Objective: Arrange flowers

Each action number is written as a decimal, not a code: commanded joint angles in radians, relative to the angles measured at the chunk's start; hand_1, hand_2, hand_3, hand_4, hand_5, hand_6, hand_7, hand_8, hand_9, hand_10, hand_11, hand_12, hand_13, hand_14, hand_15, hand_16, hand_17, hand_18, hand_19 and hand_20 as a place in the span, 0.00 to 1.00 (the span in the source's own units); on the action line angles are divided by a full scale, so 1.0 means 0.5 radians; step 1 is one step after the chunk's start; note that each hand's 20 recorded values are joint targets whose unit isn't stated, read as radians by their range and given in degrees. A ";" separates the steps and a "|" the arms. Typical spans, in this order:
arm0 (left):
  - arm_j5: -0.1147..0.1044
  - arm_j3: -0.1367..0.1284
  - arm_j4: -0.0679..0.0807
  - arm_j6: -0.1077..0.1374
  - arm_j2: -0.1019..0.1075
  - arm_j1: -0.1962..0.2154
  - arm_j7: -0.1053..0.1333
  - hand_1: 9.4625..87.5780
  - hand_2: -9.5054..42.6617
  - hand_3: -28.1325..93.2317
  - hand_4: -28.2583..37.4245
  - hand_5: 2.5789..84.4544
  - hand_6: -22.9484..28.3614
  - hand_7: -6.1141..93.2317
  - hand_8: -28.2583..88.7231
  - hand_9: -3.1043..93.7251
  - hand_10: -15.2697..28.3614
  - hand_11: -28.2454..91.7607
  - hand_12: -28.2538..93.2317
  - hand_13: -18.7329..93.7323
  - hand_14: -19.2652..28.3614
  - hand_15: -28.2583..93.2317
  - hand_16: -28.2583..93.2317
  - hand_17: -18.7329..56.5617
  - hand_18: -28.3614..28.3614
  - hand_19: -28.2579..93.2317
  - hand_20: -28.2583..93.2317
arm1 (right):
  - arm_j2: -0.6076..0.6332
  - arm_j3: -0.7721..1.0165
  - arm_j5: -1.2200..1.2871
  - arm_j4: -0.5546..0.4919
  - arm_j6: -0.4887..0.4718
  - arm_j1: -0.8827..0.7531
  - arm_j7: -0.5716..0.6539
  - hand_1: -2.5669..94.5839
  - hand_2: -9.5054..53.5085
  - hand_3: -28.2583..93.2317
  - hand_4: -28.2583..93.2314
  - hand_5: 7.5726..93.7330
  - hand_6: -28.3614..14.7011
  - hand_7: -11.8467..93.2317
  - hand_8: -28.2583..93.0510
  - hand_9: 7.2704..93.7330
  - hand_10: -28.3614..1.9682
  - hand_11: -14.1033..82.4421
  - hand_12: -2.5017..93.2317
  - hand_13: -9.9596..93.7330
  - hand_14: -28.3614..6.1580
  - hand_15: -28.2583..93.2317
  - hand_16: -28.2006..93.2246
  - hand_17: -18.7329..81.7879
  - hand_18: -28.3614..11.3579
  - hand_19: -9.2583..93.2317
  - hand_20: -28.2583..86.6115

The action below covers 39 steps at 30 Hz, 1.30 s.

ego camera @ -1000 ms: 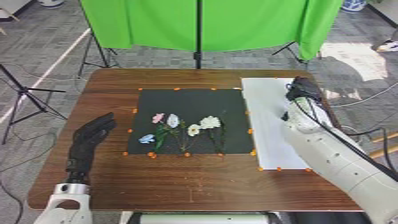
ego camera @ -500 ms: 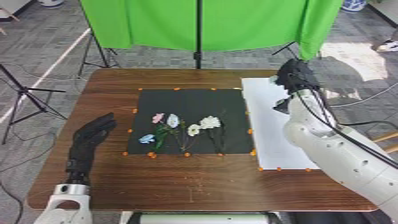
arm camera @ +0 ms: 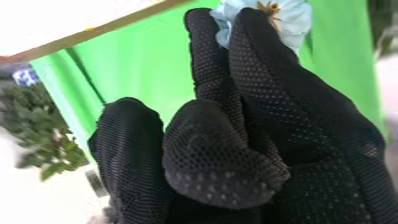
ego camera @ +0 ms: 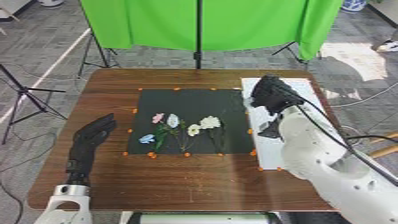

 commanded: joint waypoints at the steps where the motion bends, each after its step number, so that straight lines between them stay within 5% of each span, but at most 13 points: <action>1: -0.005 0.052 0.010 -0.006 -0.050 0.034 -0.015 0.24 0.00 0.75 0.20 0.55 0.54 0.19 0.20 0.48 0.66 0.39 0.36 0.47 0.79 0.38 0.26 0.35 0.80 0.34 0.40 | -0.138 -0.025 0.056 0.035 -0.029 -0.128 0.065 0.68 0.00 0.72 0.09 0.82 0.69 0.27 0.25 0.94 0.61 0.16 0.28 1.00 0.85 0.80 0.41 0.87 0.33 1.00 0.77; 33: 0.006 0.043 0.003 -0.024 -0.066 0.050 -0.029 0.24 0.00 0.75 0.20 0.55 0.54 0.19 0.20 0.48 0.66 0.39 0.36 0.47 0.79 0.38 0.26 0.35 0.80 0.34 0.40 | -0.145 0.078 0.184 -0.064 -0.252 -0.271 0.047 0.61 0.00 0.72 0.11 0.73 0.64 0.25 0.26 0.83 0.55 0.22 0.22 1.00 0.83 0.77 0.43 0.85 0.33 1.00 0.77; 39: 0.005 0.037 -0.004 -0.026 -0.064 0.062 -0.027 0.24 0.00 0.75 0.20 0.55 0.54 0.18 0.20 0.48 0.66 0.39 0.36 0.47 0.79 0.38 0.26 0.35 0.80 0.34 0.40 | -0.119 0.142 0.291 -0.092 -0.407 -0.267 0.060 0.52 0.00 0.77 0.10 0.66 0.67 0.25 0.16 0.75 0.50 0.25 0.17 1.00 0.80 0.74 0.46 0.83 0.32 1.00 0.77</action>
